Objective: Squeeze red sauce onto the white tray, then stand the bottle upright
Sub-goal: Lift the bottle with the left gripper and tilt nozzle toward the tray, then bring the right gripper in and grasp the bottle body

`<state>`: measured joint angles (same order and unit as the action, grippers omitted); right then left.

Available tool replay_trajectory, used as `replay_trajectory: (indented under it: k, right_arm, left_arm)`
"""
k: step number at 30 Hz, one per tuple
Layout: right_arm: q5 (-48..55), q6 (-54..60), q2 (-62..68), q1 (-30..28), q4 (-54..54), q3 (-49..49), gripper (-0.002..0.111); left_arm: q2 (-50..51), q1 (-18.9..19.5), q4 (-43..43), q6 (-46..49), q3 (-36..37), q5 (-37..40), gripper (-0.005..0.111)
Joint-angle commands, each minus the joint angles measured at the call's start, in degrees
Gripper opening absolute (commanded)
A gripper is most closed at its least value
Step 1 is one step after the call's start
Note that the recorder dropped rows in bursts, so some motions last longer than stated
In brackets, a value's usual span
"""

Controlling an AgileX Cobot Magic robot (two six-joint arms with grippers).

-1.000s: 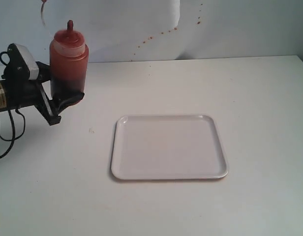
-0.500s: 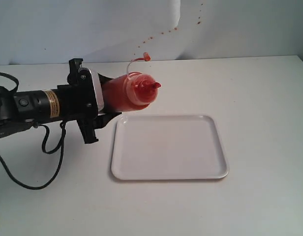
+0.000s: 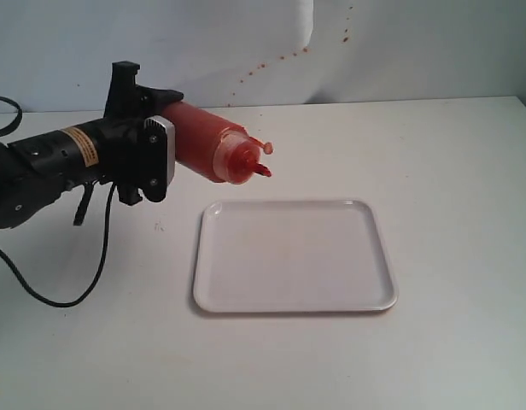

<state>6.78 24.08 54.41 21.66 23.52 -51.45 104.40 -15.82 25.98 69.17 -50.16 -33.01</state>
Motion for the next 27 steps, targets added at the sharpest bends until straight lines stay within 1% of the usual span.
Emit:
replay_trajectory:
  k: [1, 2, 5, 6, 7, 10, 13, 15, 19, 23, 27]
  right_arm:
    - [2.3, 1.0, 16.6, 0.0, -1.1, -9.4, 0.041]
    - [3.4, 1.0, 19.4, 0.0, -1.1, -11.2, 0.05]
    - [8.4, 1.4, 28.6, 0.0, -0.9, -17.9, 0.088]
    - [10.5, 2.2, 30.8, 0.0, -1.1, -19.6, 0.095]
    - [14.7, 5.2, 33.9, 0.0, -1.1, -22.5, 0.101]
    - [24.0, 9.0, 39.6, 0.0, 0.3, -29.0, 0.103]
    - [27.9, 9.3, 43.4, 0.0, 5.1, -33.3, 0.103]
    - [31.6, 11.8, 45.5, 0.0, 7.9, -34.9, 0.103]
    - [38.7, 20.9, 48.1, 0.0, 17.2, -35.9, 0.103]
    - [43.9, 27.9, 48.6, 0.0, 21.7, -35.9, 0.103]
    - [44.2, 28.4, 49.4, 0.0, 22.6, -35.9, 0.103]
  left_arm:
    - [-1.1, -0.3, -3.9, 7.7, -0.8, -10.0, 0.0]
    - [-1.1, -0.3, -3.5, 8.3, -0.8, -11.3, 0.0]
    - [-1.1, -0.3, -2.8, 13.4, -0.8, -13.4, 0.0]
    - [-1.1, -0.3, -2.7, 15.6, -0.8, -13.5, 0.0]
    - [-1.1, -0.3, -2.7, 17.5, -0.8, -13.5, 0.0]
    - [-1.1, -0.3, -2.7, 23.3, -0.8, -13.1, 0.0]
    - [-1.1, -0.3, -1.6, 26.9, -0.8, -13.1, 0.0]
    - [-1.1, -0.3, -1.4, 27.3, -0.8, -13.1, 0.0]
    - [-1.1, -0.7, 0.1, 29.6, -0.8, -13.5, 0.0]
    - [-1.1, -2.7, 0.1, 33.1, -0.8, -13.3, 0.0]
    - [-1.1, -5.5, 0.1, 35.4, -1.2, -13.5, 0.0]
